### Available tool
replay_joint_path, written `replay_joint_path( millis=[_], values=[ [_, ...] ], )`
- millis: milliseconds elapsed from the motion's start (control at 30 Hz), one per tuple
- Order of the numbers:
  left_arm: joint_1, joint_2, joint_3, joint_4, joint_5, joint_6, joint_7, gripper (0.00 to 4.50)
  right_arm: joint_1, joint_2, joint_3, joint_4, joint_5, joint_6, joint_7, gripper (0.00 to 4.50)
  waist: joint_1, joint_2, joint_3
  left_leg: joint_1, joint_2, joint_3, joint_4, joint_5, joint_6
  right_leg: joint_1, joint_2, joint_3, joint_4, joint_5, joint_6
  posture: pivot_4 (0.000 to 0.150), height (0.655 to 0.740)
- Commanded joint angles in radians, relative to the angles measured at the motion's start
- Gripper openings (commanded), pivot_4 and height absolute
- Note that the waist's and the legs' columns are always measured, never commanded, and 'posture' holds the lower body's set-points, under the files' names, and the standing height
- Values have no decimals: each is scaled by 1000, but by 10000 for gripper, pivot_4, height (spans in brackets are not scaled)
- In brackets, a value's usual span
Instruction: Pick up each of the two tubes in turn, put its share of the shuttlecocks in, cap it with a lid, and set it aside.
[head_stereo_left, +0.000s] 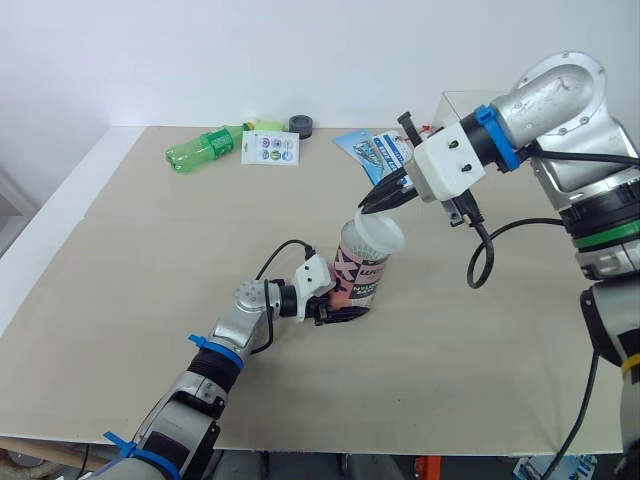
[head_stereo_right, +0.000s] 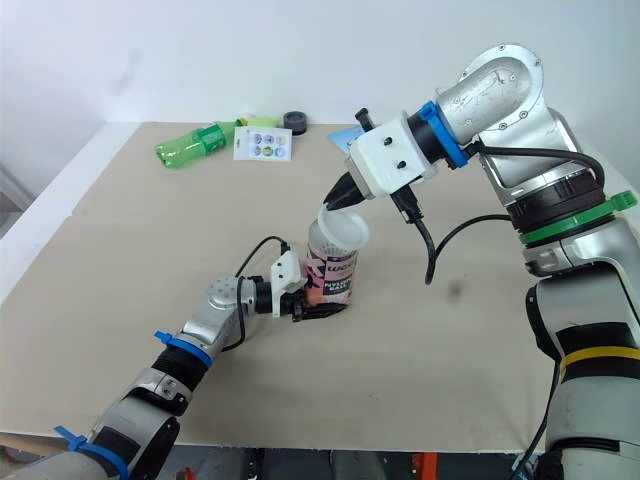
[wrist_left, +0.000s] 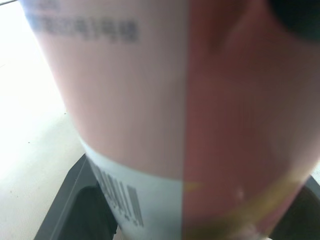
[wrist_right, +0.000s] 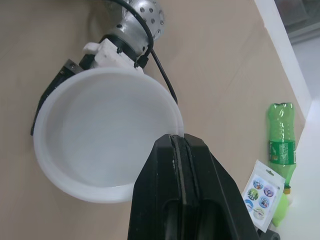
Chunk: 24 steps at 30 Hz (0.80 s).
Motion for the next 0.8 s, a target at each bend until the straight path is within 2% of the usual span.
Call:
replay_joint_path(
  millis=[33, 800],
  values=[
    [20, 10, -9, 33, 22, 21, 13, 27784, -12, 12, -11, -7, -6, -29, 36, 589, 0, 0, 0, 0, 0, 0, 0, 0, 0, 0, 0, 0, 0, 0, 0, 1500, 7400],
    [24, 7, -5, 27, 16, 32, 15, 27784, -7, 34, 19, 29, -55, -118, 36, 589, 0, 0, 0, 0, 0, 0, 0, 0, 0, 0, 0, 0, 0, 0, 0, 1500, 7400]
  ],
)
